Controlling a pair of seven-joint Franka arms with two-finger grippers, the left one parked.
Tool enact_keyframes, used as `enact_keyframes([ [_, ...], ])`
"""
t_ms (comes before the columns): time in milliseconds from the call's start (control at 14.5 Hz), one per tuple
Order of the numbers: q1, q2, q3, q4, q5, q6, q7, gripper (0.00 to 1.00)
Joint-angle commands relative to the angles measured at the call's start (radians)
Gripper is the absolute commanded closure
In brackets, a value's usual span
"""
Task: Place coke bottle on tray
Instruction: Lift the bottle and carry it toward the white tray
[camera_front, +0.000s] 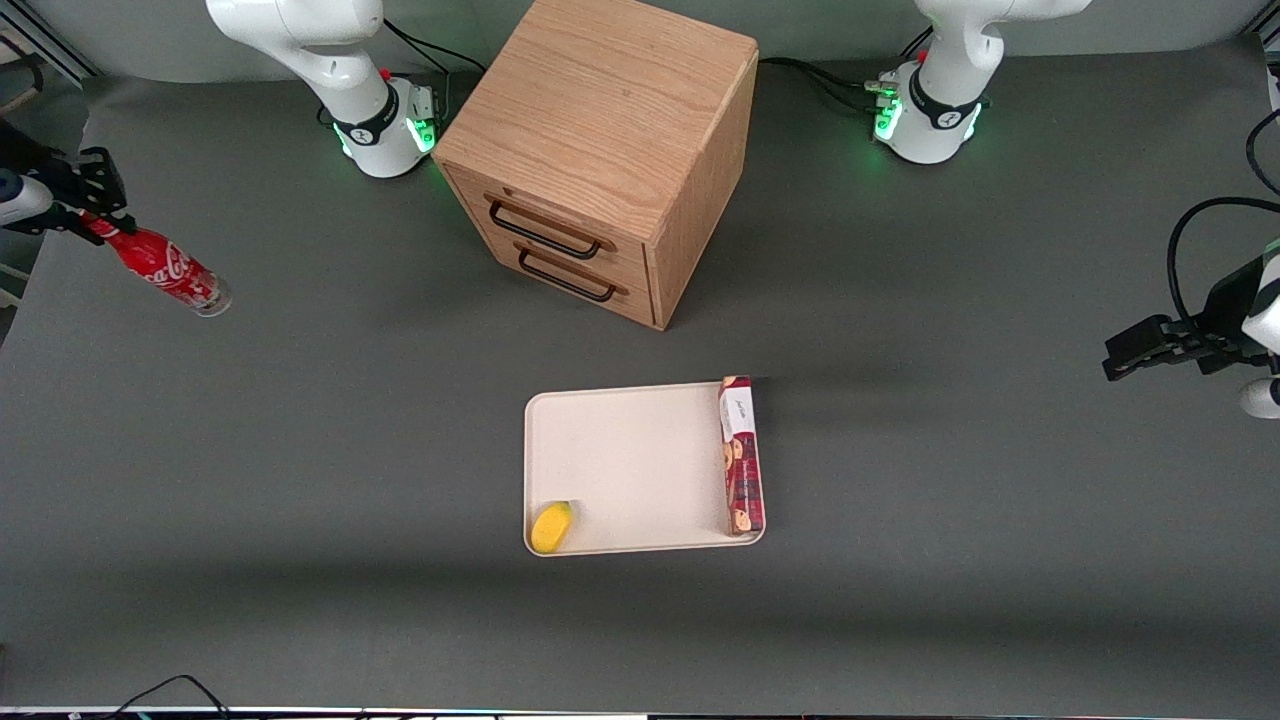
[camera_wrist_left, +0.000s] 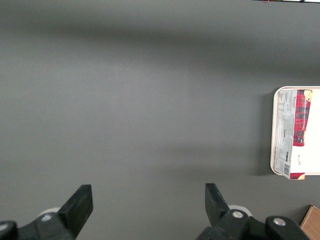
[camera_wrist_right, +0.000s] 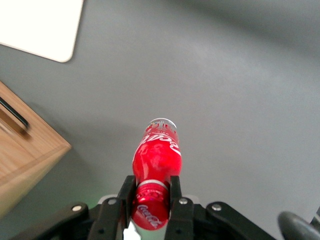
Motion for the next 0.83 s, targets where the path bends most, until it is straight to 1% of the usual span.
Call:
enact_keyframes([
  [0, -0.002, 0.236, 0.176, 0.294, 0.019, -0.093, 0.275, 1.0],
  [207, 0.004, 0.421, 0.364, 0.383, 0.005, -0.061, 0.628, 1.0],
  [276, 0.007, 0.466, 0.403, 0.385, -0.004, -0.009, 0.715, 1.0],
  [414, 0.028, 0.532, 0.461, 0.376, -0.076, 0.091, 0.838, 1.0],
  [621, 0.038, 0.638, 0.576, 0.307, -0.209, 0.229, 1.028, 1.0],
  [759, 0.039, 0.704, 0.62, 0.27, -0.281, 0.296, 1.061, 1.0],
])
